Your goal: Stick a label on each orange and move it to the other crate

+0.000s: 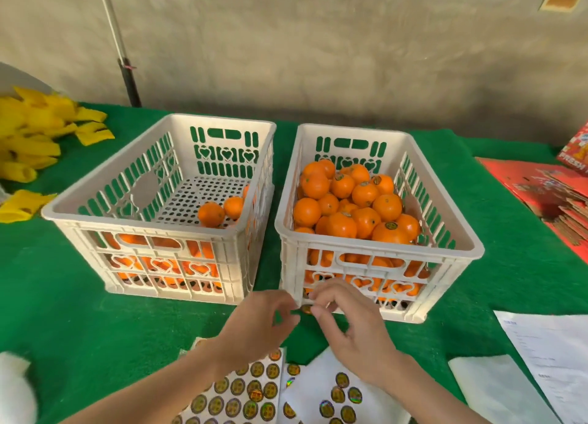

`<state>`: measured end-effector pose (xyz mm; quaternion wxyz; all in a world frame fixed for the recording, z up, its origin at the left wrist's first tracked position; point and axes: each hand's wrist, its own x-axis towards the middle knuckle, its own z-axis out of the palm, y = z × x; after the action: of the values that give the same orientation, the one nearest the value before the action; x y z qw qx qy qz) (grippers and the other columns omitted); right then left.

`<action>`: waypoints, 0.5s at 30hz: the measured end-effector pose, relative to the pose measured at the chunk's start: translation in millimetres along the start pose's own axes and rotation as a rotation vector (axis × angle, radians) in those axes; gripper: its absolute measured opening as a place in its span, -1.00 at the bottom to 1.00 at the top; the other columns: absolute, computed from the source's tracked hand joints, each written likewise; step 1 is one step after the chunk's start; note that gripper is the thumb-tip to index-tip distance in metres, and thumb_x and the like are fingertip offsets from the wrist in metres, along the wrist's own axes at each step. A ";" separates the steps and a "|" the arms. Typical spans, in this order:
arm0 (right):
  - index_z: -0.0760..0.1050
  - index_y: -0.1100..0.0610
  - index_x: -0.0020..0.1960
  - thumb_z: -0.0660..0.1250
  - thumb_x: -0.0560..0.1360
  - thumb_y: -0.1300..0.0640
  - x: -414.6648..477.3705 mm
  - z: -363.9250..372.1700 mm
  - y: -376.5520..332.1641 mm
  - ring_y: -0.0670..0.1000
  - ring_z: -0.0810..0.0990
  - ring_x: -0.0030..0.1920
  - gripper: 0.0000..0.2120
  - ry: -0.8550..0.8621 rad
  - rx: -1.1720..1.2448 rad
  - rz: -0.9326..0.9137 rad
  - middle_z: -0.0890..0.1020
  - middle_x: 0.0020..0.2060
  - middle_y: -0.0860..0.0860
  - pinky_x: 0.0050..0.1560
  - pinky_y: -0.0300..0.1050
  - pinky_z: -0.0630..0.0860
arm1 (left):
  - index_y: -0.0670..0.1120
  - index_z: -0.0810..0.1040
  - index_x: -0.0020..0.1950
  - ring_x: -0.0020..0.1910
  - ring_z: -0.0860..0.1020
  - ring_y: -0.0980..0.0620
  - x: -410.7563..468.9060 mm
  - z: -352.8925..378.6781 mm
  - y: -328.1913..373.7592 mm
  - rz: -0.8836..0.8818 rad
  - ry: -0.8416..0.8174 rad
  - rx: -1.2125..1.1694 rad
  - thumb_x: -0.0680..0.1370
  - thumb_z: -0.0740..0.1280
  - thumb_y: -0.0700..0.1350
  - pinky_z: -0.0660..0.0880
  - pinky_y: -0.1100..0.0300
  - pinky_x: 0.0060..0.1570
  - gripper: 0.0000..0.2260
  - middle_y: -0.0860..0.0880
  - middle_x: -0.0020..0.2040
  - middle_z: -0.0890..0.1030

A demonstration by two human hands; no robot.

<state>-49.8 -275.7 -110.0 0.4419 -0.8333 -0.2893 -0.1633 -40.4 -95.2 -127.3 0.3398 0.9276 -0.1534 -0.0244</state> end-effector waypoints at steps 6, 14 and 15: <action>0.49 0.20 -0.10 0.21 0.55 0.09 105.5 34.4 -38.5 -0.08 0.49 -0.24 -0.81 0.164 0.011 -0.102 0.57 -0.25 0.04 -0.25 -0.29 0.42 | -0.11 0.60 -0.02 -0.36 0.56 0.16 23.7 -122.7 -20.2 0.028 0.460 -0.243 0.54 0.33 -0.24 0.46 0.38 -0.41 -0.92 0.01 -0.23 0.64; 0.31 0.21 0.37 0.15 0.57 0.27 259.8 145.2 -31.6 0.02 0.39 0.31 -0.63 0.089 -0.093 0.057 0.46 0.29 0.10 0.36 -0.06 0.32 | -0.08 0.56 0.09 -0.23 0.53 0.24 88.8 -207.9 -107.4 -0.237 0.515 -0.129 0.58 0.25 -0.27 0.41 0.50 -0.42 -0.83 0.08 -0.10 0.59; 0.31 0.21 0.38 0.16 0.55 0.31 271.2 157.3 -27.1 0.02 0.38 0.31 -0.60 0.086 -0.117 0.084 0.45 0.29 0.10 0.36 -0.08 0.32 | -0.10 0.56 0.13 -0.20 0.52 0.22 98.4 -213.5 -119.3 -0.254 0.466 -0.072 0.58 0.26 -0.26 0.41 0.52 -0.35 -0.82 0.06 -0.05 0.59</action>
<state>147.1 -41.4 -37.0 0.4109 -0.8614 -0.2245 -0.1970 117.1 94.3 -33.6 0.3929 0.9073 0.0477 0.1421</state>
